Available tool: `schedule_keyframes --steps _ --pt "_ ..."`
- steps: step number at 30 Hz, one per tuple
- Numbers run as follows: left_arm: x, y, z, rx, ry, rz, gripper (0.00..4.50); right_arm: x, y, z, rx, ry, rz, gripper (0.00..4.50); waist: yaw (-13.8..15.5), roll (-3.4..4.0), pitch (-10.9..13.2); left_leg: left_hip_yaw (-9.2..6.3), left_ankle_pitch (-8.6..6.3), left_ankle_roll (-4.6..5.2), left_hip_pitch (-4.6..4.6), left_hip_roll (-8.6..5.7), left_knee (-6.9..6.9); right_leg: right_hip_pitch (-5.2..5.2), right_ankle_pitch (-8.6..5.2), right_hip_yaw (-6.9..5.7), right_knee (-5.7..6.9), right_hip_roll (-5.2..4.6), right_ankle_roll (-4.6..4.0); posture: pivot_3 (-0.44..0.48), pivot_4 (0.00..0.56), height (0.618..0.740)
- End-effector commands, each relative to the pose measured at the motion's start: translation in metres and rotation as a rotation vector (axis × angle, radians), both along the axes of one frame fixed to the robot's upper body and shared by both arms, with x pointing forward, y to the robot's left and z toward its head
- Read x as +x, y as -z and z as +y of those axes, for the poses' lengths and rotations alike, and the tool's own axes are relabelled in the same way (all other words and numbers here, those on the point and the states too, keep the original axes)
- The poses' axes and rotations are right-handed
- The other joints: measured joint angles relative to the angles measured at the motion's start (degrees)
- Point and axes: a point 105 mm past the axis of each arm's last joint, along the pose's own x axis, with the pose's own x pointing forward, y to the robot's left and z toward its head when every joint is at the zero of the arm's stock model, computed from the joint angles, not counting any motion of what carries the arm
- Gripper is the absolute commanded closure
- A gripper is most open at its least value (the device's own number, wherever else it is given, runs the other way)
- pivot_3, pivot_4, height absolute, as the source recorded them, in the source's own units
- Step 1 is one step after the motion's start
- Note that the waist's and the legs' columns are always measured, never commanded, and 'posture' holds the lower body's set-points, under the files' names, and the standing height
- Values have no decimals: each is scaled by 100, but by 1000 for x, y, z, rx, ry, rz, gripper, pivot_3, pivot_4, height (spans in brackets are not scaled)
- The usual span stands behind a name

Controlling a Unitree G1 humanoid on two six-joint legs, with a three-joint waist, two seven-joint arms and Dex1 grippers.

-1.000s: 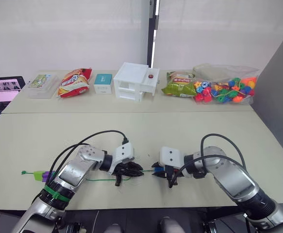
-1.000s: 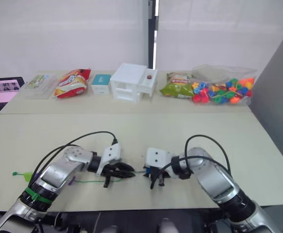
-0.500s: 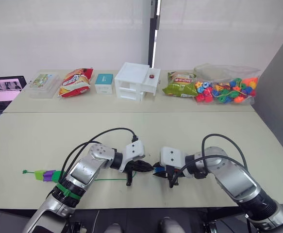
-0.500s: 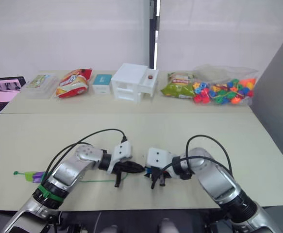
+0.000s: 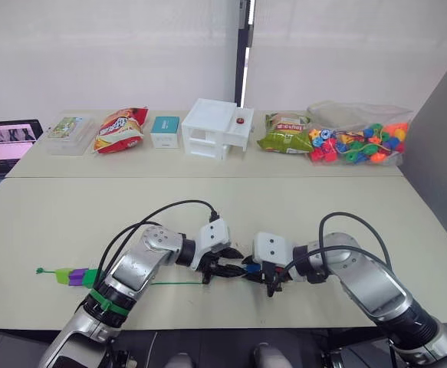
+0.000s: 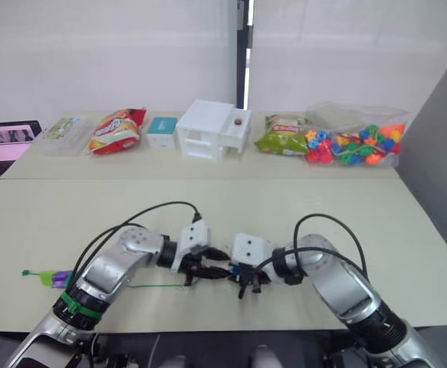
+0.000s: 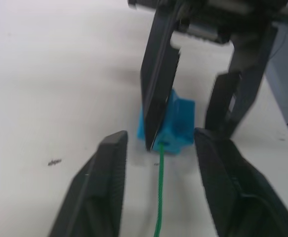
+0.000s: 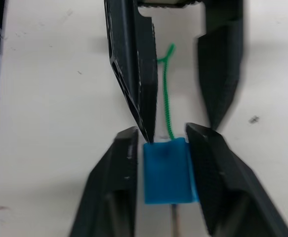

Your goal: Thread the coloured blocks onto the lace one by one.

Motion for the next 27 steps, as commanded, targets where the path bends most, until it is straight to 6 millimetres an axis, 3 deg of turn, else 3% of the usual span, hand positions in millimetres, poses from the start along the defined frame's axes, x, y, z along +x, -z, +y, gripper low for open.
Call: schedule_keyframes --steps 1,3,5,13,17,24,26,27 --pt "-2 -17 6 -24 17 -43 1004 1 -7 0 21 9 -12 1437 -5 0 0 0 0 0 0 0 0 -2 0 0 0 0 0 0 150 740" --pt "-4 -18 9 -16 19 -49 281 0 -11 1 29 7 -22 667 -15 0 0 0 0 0 -1 1 -1 -5 0 0 1 1 0 0 150 740" --pt "-5 -17 13 -3 25 -52 0 0 -20 0 43 9 -49 70 -15 0 0 0 0 0 -2 1 -2 -6 0 0 2 1 0 0 150 740" --pt "-3 -9 -5 4 92 -77 0 -8 -48 -18 71 48 -107 25 38 0 1 0 0 0 -6 -1 1 -3 0 0 -4 -1 0 0 150 740" --pt "10 2 -23 14 111 -93 0 -9 -38 -37 39 111 -76 25 131 -1 1 1 0 0 -13 -3 4 -2 0 0 -16 -1 0 0 150 740" --pt "18 10 -40 15 158 -90 0 2 -17 -46 19 178 -61 25 90 -1 1 6 0 0 -14 -1 5 -6 0 1 -20 2 0 0 150 740" --pt "17 13 -39 27 173 -90 264 4 -14 -48 11 184 -61 8 93 -1 1 6 0 0 -14 -1 5 -5 0 1 -20 2 0 0 150 740" --pt "17 14 -39 32 175 -92 609 4 -11 -49 7 186 -58 0 99 -1 1 6 0 0 -16 -1 5 -5 0 2 -21 1 0 0 150 740"
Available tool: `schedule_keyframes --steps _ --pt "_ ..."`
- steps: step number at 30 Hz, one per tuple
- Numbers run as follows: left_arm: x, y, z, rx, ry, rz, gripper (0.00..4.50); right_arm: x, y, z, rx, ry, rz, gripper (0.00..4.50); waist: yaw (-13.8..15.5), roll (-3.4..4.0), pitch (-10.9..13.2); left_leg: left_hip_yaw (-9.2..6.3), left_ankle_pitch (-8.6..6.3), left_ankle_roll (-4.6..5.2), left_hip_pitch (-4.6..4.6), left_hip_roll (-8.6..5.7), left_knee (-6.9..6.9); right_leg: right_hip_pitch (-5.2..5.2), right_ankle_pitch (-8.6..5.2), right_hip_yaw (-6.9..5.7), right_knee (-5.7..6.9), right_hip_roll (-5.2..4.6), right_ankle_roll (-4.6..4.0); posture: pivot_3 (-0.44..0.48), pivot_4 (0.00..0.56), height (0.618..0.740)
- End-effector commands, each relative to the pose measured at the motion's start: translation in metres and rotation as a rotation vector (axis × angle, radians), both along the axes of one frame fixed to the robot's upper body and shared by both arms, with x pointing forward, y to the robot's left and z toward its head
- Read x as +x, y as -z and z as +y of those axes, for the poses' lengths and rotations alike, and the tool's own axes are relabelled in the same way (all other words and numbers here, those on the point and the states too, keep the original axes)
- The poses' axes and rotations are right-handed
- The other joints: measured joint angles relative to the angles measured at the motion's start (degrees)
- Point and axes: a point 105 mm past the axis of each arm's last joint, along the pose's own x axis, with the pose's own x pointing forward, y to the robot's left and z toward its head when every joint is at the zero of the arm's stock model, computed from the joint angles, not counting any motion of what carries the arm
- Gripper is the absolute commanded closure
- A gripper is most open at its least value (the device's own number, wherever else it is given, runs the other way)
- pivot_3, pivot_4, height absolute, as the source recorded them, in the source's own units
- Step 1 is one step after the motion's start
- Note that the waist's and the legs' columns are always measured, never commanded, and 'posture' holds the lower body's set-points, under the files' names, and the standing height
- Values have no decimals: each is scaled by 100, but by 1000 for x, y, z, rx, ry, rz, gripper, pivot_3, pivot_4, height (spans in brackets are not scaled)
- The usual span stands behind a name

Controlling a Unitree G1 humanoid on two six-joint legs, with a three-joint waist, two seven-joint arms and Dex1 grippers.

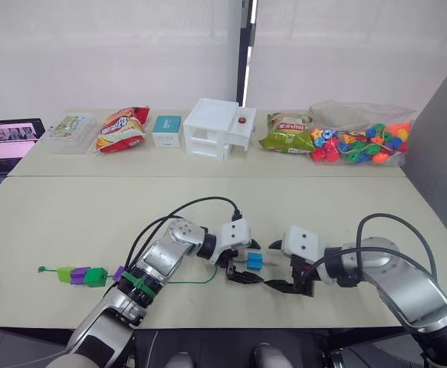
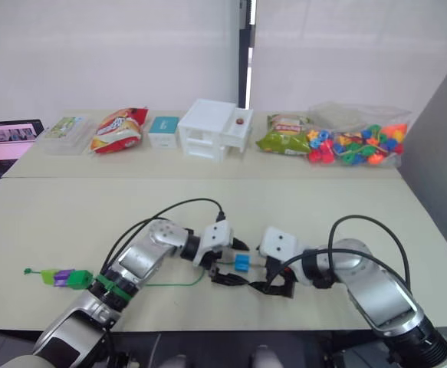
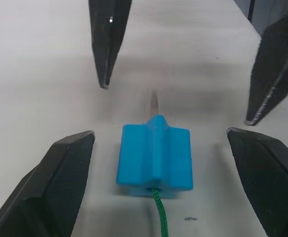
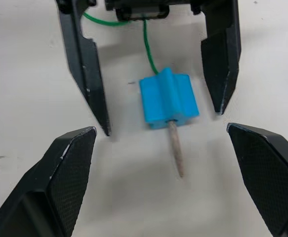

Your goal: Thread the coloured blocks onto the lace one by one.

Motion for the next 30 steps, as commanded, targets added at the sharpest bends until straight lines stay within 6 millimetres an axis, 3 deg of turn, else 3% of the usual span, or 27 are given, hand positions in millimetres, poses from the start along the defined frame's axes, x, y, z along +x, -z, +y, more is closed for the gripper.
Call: schedule_keyframes --steps 1,8,15,28,30 --pt "-1 -3 -1 0 34 -27 898 3 2 -2 -14 -4 -31 0 13 0 0 -1 0 0 1 0 1 2 0 0 1 0 0 0 150 740" --pt "-3 0 -1 2 32 -21 3175 9 15 -6 -46 9 -32 0 22 0 0 -1 0 0 0 0 1 1 0 0 -1 -1 0 0 150 740" --pt "-3 -1 -1 4 37 -27 3178 13 24 -5 -52 -9 -24 0 10 0 0 0 0 0 5 0 1 4 0 0 0 0 0 0 150 740" --pt "-3 -3 5 33 57 -38 3179 20 36 -18 -115 1 -17 4205 4 0 0 0 0 -1 12 0 5 12 0 0 4 0 0 0 150 740" --pt "-2 -6 9 31 55 -40 3179 19 37 -19 -120 1 -17 4500 1 0 -1 0 0 0 13 0 5 12 0 0 5 0 0 0 150 740"
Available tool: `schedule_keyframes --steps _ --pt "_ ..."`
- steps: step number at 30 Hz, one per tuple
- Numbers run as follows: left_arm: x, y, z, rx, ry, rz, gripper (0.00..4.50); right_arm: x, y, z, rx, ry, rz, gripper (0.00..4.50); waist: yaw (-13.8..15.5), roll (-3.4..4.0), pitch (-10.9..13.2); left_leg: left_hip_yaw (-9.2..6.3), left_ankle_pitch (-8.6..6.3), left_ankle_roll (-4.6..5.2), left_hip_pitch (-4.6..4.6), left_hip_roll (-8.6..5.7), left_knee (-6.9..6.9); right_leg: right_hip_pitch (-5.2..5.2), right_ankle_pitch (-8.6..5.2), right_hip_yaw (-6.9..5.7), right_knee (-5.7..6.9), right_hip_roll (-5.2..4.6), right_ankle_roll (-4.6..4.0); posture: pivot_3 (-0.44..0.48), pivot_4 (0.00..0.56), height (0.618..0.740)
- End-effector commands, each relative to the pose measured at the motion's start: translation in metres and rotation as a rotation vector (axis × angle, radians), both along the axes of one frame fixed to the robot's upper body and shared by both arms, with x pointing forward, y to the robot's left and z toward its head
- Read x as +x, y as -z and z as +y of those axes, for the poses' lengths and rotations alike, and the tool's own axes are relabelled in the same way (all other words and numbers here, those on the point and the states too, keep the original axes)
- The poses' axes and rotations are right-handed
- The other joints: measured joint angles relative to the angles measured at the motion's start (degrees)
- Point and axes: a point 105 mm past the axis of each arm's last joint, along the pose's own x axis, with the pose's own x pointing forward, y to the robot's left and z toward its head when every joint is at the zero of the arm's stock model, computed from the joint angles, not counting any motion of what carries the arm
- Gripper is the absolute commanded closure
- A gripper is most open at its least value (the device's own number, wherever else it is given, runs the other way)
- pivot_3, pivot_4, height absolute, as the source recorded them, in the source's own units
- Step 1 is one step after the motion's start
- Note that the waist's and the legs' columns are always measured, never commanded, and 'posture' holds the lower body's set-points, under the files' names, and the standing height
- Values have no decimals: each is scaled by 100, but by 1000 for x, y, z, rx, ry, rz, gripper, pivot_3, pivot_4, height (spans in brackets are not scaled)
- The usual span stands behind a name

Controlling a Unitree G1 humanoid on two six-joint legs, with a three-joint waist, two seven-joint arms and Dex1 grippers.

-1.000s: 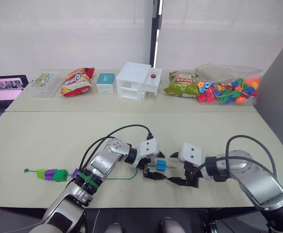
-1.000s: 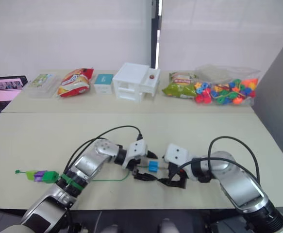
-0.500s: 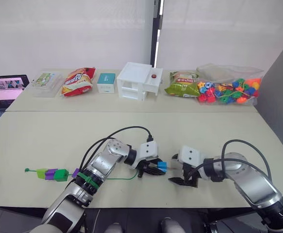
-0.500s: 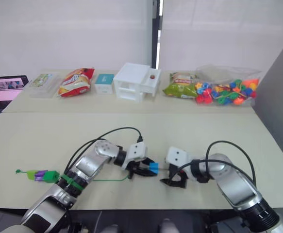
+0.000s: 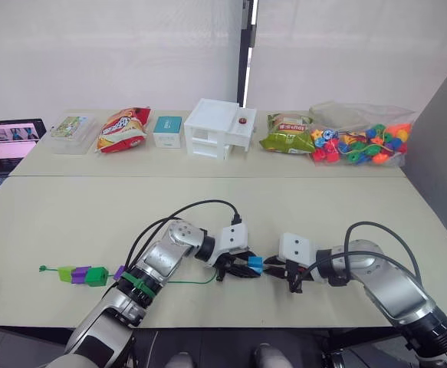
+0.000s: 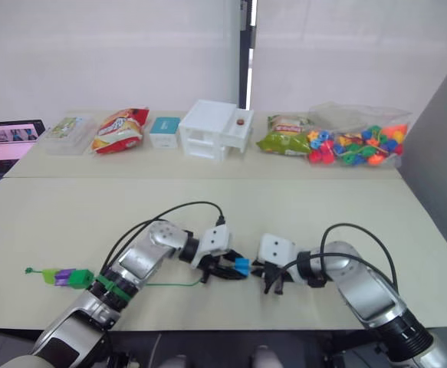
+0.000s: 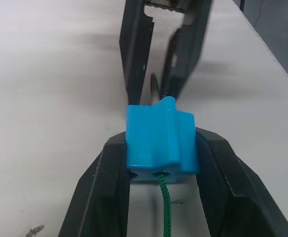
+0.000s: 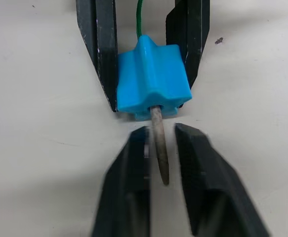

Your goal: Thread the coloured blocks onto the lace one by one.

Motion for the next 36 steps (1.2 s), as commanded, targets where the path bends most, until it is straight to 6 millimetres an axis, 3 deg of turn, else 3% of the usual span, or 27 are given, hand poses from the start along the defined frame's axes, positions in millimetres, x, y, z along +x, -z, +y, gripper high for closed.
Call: schedule_keyframes --steps 1,5,16,19,22,26,36 --pt "-3 -12 3 -5 34 -37 3179 6 8 -17 -62 68 3 4500 0 1 -1 0 0 0 2 0 0 2 0 0 0 0 0 0 150 740" --pt "-7 -19 20 0 16 -29 3179 4 6 -14 -49 53 -3 4500 -3 1 -1 0 0 0 2 0 0 1 0 0 2 0 0 0 150 740" --pt "-47 -6 175 288 -214 53 3179 -10 4 -9 -57 5 -11 4500 -81 2 -1 -4 -1 1 5 5 -10 -3 -1 -1 7 -1 2 0 150 740" --pt "-53 -6 202 346 -239 56 3179 -12 2 -8 -54 -1 -11 4500 -121 3 0 -4 -2 2 7 9 -17 -10 -2 -2 15 2 1 0 150 740" --pt "-62 0 242 452 -275 75 3179 -13 -4 -8 -51 -6 -18 4500 -153 6 -1 2 -2 2 12 12 -21 -10 -2 -2 13 5 0 0 150 740" --pt "-63 -1 268 490 -319 64 3179 -8 -11 -19 -67 19 -35 4500 -140 18 1 8 -2 3 13 13 -23 -10 -4 -2 13 4 -2 0 150 740" --pt "-60 0 258 421 -284 49 3179 -9 -16 -6 -27 5 -34 4500 -141 35 1 12 -2 4 11 13 -22 -13 -3 0 16 4 -2 0 150 740"
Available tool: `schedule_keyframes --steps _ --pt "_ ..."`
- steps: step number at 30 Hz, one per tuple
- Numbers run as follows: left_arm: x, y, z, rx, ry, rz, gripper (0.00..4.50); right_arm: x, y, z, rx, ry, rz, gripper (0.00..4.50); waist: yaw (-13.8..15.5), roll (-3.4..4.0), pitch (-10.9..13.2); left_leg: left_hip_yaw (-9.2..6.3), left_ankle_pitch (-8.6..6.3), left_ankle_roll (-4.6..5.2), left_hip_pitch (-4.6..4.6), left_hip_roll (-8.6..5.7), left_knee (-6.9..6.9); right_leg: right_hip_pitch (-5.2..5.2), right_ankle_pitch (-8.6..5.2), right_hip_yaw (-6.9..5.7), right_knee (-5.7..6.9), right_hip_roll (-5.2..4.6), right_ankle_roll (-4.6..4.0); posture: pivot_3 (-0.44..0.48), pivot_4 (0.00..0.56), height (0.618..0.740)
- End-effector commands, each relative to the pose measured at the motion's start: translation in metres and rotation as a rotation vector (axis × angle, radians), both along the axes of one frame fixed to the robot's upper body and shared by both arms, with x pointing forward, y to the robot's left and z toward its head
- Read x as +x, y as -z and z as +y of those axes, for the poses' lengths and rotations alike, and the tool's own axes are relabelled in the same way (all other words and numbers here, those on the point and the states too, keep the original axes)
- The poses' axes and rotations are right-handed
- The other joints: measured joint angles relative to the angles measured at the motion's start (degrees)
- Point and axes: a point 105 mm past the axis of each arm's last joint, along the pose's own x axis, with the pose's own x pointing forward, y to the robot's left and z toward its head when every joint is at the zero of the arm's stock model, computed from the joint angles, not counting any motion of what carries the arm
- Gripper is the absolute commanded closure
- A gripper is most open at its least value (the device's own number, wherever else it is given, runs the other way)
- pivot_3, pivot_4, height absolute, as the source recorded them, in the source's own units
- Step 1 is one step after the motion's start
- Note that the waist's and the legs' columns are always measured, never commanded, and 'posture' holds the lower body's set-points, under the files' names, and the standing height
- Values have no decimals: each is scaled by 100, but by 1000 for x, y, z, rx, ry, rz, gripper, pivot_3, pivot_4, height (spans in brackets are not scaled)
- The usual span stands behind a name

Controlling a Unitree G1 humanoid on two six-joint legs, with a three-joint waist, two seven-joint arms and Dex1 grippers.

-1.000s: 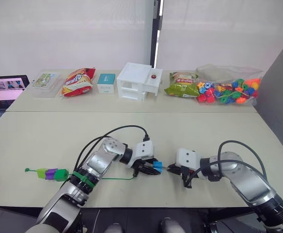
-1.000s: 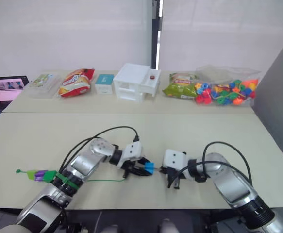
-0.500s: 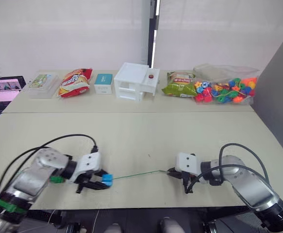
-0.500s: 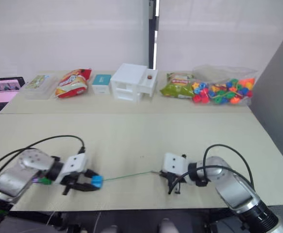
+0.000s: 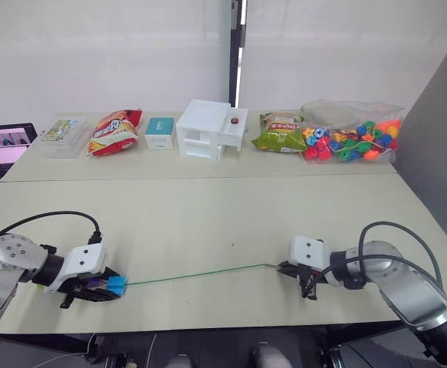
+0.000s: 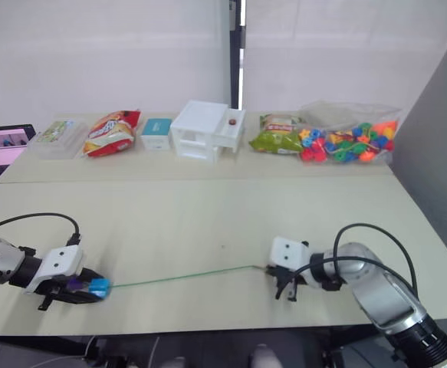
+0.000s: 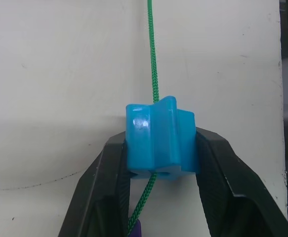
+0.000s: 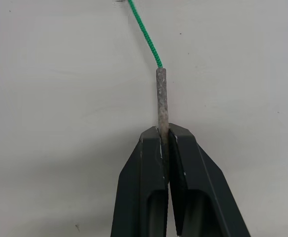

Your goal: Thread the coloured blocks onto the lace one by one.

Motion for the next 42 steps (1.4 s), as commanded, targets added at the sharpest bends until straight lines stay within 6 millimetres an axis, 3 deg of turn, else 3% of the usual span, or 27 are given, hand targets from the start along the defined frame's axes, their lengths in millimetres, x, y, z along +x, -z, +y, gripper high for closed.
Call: schedule_keyframes --steps 1,9,11,16,21,24,29,33,37,42 --pt "-4 11 6 40 -11 37 3179 -2 -9 9 12 -35 -31 4500 9 4 0 0 0 0 0 -1 0 0 0 0 0 -1 0 0 150 740" --pt "0 9 -1 11 -13 35 3179 0 -13 13 20 -48 -51 4500 9 12 2 0 0 0 0 -1 1 0 0 0 0 -1 0 0 150 740" --pt "1 7 -3 11 -11 33 2060 -3 -13 16 13 -67 -42 4500 8 15 3 0 0 0 -1 -1 1 1 0 0 0 -1 0 0 150 740" --pt "-3 -7 -9 9 15 39 592 -2 -12 18 -16 -66 -24 4500 36 16 5 -1 0 0 -6 -3 5 0 0 0 0 -4 0 0 150 740" --pt "1 -26 -9 52 25 17 592 -1 -18 31 17 -62 -26 4500 17 10 10 -3 0 0 -10 0 6 -6 0 0 1 1 0 0 150 740" --pt "8 -58 -21 116 23 38 592 -3 -19 47 59 -77 -19 4500 28 -32 34 -6 0 0 -16 0 6 -10 0 -2 4 3 0 0 150 740" --pt "2 -73 -21 233 -4 129 592 1 -20 60 86 -63 -28 4500 -14 -22 40 -2 -4 6 -16 -6 6 -10 0 -1 -1 -3 1 0 150 740" --pt "-8 -84 -20 340 -47 209 592 1 -18 65 105 -50 -29 4500 -21 -39 50 -14 -10 18 -31 0 6 -24 0 -4 6 8 1 0 150 740" --pt "-10 -92 -37 358 -69 251 592 0 -17 71 119 -49 -30 4500 0 -40 51 -13 -13 23 -33 -3 9 -22 0 -4 2 5 2 0 150 740" --pt "-1 -79 -23 558 -18 167 592 -2 -18 74 126 -42 -35 4500 -2 -39 52 -10 -13 22 -31 -2 11 -19 -3 -3 1 6 5 0 150 740"
